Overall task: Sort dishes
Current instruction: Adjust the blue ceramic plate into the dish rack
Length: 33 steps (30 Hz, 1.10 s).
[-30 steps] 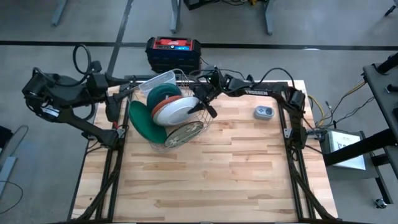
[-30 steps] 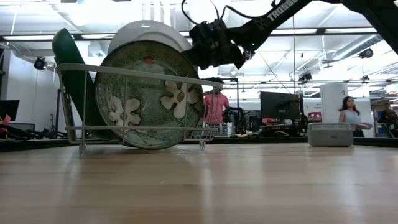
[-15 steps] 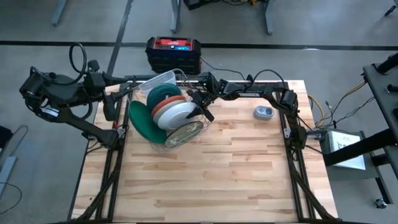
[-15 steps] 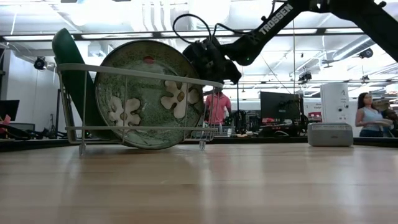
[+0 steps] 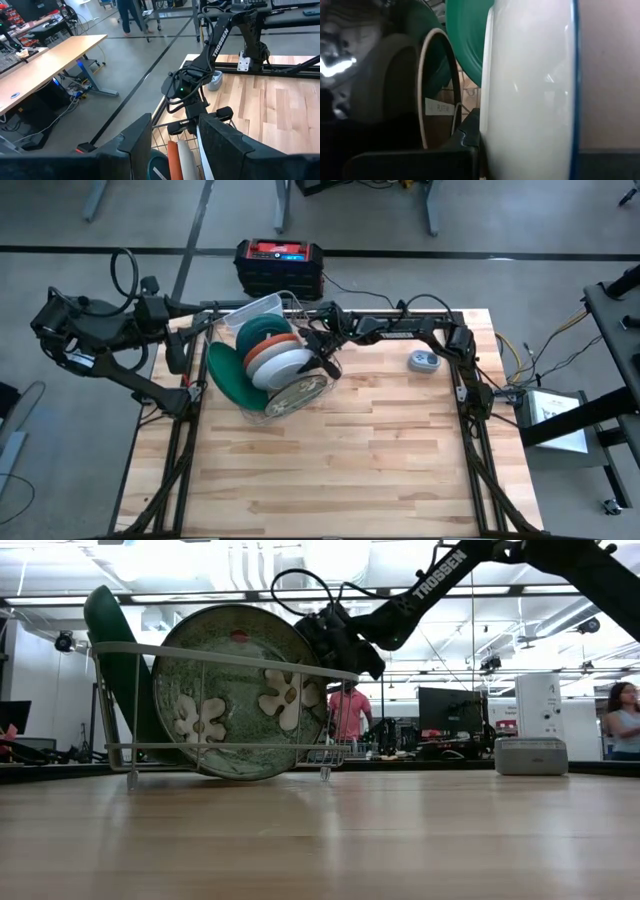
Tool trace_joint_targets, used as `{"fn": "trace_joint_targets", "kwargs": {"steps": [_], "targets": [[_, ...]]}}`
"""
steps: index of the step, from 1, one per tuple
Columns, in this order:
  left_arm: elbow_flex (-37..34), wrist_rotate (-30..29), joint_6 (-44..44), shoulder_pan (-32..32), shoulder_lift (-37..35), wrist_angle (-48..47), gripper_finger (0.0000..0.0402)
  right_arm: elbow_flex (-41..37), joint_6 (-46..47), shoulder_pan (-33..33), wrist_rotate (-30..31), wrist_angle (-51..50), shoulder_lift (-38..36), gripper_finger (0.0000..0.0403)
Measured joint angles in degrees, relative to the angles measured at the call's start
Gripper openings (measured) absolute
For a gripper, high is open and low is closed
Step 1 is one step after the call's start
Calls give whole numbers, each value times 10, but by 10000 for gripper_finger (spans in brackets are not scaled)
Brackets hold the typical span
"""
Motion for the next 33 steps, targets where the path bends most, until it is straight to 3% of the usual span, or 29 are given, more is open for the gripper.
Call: {"fn": "trace_joint_targets", "kwargs": {"steps": [12,33], "targets": [[0,0,0,0,0,-4,155,2,36,-2,17,-2,-6,154],[0,0,-6,0,0,-18,155,0,65,-29,19,-86,-44,248]]}}
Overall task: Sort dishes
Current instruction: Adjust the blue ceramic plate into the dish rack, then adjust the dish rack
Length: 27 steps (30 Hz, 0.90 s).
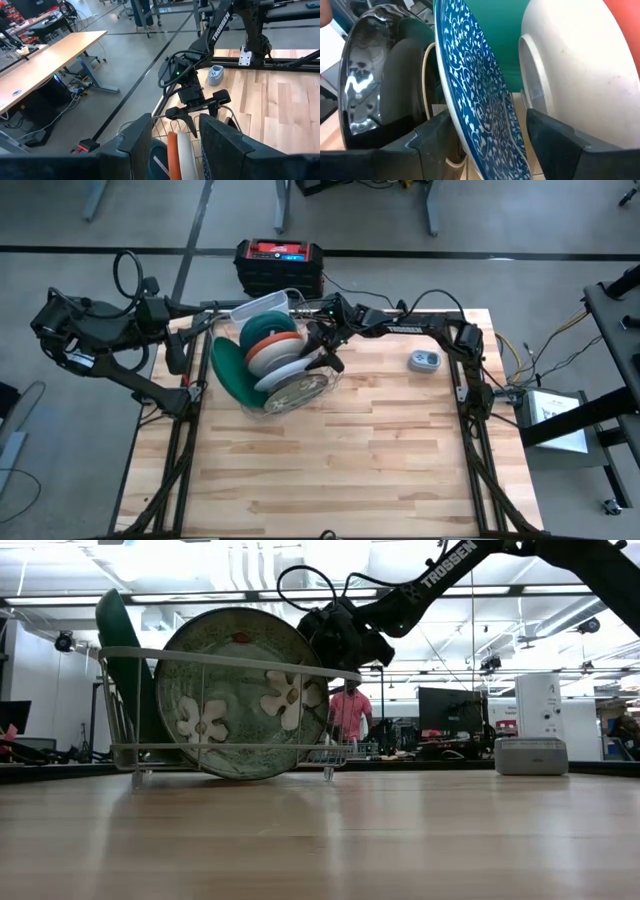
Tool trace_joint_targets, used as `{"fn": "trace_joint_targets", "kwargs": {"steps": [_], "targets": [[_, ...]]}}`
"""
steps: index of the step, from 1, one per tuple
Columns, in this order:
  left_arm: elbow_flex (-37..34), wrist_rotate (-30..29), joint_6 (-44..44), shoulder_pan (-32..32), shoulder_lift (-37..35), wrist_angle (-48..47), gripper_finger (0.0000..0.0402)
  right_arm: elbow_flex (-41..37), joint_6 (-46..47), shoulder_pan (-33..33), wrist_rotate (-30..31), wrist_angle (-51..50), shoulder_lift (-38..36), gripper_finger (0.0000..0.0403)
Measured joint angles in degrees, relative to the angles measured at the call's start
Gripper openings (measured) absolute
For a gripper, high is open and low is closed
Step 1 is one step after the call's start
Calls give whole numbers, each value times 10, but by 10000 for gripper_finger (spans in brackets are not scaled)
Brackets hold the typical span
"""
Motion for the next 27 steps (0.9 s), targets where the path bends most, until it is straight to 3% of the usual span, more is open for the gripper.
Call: {"fn": "trace_joint_targets", "kwargs": {"steps": [10,21,27], "targets": [[0,0,0,0,0,0,155,0,3,-2,20,-34,-41,288],[0,0,-1,0,3,0,155,0,-42,-6,106,-117,-98,317],[0,0,-12,0,7,-7,155,0,-59,-12,192,-196,-147,319]]}}
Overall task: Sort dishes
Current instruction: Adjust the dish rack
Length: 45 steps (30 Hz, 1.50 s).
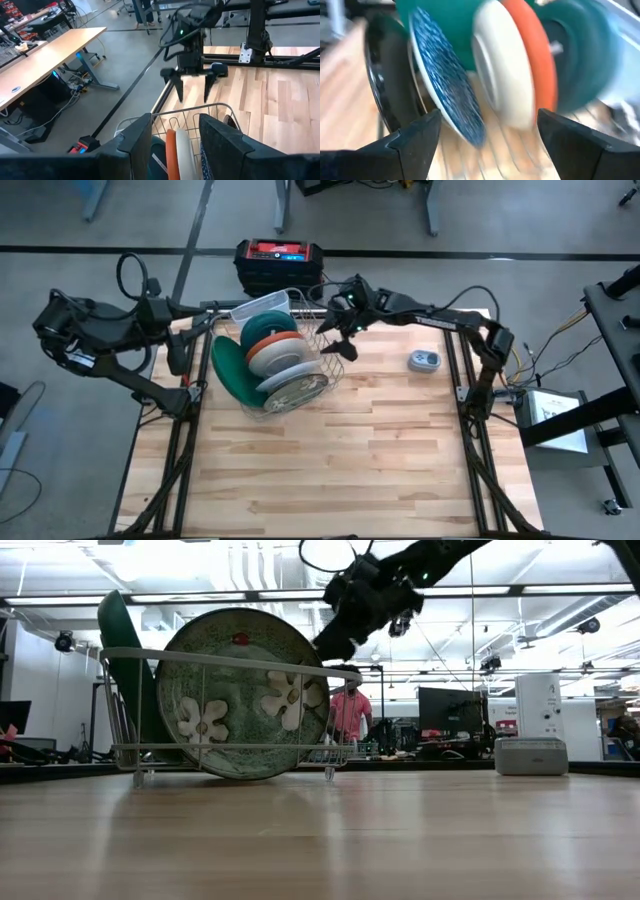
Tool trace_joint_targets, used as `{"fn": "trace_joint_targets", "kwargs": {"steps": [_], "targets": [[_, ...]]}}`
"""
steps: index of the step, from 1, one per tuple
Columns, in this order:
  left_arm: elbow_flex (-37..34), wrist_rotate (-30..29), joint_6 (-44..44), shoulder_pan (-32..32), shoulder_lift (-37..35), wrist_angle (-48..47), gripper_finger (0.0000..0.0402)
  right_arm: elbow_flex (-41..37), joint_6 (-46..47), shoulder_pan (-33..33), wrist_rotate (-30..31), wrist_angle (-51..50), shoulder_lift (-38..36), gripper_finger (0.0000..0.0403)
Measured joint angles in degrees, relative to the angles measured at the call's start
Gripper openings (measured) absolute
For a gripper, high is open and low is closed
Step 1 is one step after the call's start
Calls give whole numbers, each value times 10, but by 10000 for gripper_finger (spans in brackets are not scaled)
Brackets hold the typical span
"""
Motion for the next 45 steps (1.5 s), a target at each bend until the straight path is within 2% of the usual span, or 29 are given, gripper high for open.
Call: {"fn": "trace_joint_targets", "kwargs": {"steps": [4,7,16,18,22,28,36,45], "targets": [[0,1,-4,0,5,0,155,0,2,0,119,-85,-32,308],[0,1,-4,0,11,-1,155,-6,25,-1,153,-125,-42,291],[0,2,-10,0,35,-6,155,-107,72,0,150,-127,-42,201],[0,2,-15,0,40,-7,155,-132,81,1,130,-107,-42,180],[0,2,-17,0,50,-9,155,-172,101,13,44,-35,-41,142],[0,2,-18,0,62,-9,155,-185,106,43,43,19,-41,94],[0,2,-23,0,72,-9,155,-181,85,94,39,52,-40,52],[0,2,-28,0,74,-9,155,-181,85,138,33,144,-37,34]]}}
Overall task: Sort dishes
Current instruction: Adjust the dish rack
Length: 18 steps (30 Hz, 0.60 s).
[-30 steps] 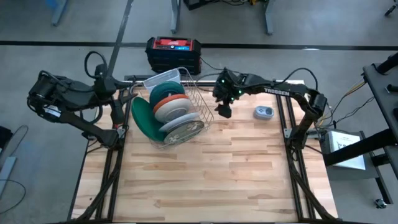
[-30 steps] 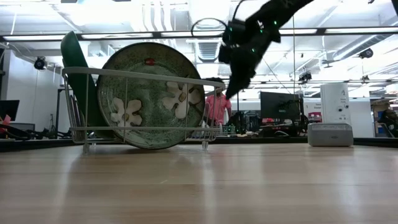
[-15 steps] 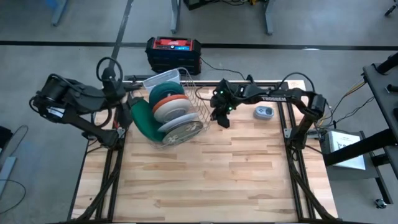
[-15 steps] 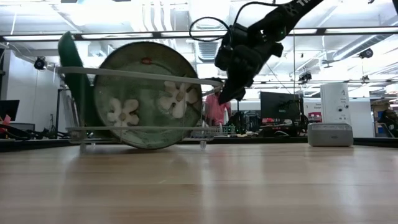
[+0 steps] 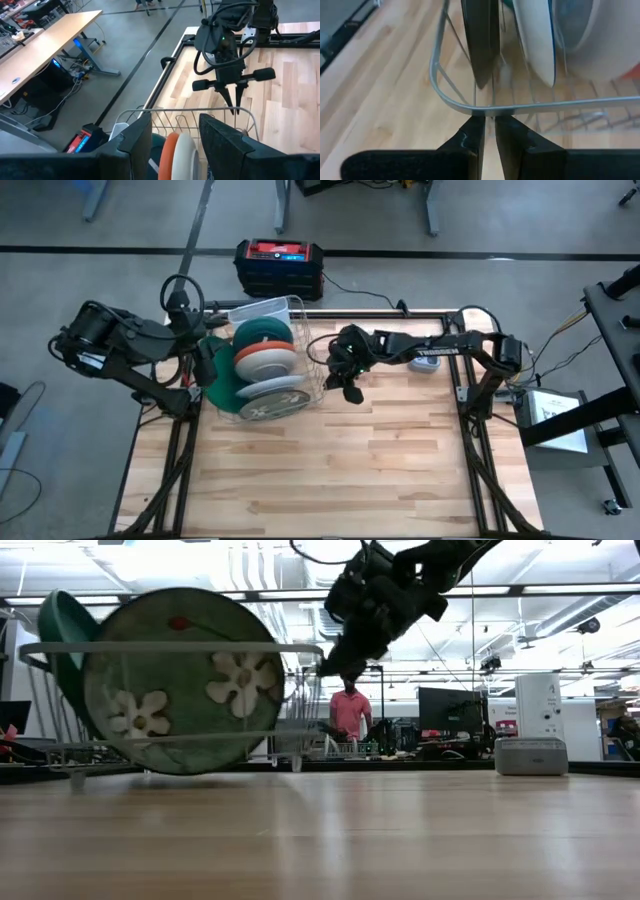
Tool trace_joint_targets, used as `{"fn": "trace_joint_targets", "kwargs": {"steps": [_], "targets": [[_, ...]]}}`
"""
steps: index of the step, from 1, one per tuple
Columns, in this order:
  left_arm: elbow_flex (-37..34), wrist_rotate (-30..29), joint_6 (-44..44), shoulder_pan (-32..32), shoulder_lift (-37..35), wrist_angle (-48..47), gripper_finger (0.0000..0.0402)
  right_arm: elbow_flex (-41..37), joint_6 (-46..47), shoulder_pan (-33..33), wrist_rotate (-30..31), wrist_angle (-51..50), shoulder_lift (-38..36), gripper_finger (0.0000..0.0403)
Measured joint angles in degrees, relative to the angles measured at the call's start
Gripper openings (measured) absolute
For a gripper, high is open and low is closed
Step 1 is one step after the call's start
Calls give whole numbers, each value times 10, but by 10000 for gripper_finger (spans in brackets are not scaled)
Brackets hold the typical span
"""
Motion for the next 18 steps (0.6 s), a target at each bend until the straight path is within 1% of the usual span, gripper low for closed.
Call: {"fn": "trace_joint_targets", "kwargs": {"steps": [4,11,18], "targets": [[0,0,-7,0,0,0,155,0,20,15,13,43,13,29],[0,5,-23,0,4,0,155,0,51,41,32,62,45,28],[0,5,-39,0,8,0,155,1,53,63,35,111,66,24]]}}
